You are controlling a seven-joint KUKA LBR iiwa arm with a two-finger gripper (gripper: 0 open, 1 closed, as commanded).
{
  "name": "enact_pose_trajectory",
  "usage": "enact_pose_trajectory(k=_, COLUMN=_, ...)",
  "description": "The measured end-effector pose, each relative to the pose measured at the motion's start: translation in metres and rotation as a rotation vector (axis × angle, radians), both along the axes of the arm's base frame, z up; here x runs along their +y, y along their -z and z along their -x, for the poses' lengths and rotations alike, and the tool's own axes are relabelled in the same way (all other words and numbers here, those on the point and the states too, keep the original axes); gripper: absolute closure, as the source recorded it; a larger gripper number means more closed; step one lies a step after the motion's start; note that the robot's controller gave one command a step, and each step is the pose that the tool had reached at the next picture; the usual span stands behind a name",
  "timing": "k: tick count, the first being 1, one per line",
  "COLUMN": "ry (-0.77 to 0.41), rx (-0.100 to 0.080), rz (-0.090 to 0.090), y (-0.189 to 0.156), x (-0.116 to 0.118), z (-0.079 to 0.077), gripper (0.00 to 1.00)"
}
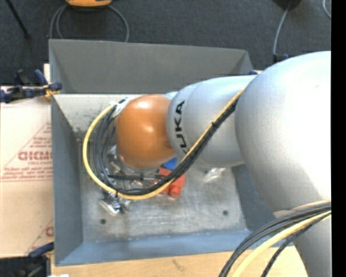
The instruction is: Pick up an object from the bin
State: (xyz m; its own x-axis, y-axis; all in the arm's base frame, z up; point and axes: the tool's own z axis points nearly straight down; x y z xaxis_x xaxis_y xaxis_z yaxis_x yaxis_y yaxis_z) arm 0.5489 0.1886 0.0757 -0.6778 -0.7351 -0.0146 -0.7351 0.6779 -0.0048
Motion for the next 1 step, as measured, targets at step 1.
enact_pose_trajectory(k=1, ry=-0.318, rx=0.003, rz=0.007, y=-0.1331, x=0.0096, z=0.0029, gripper=1.00)
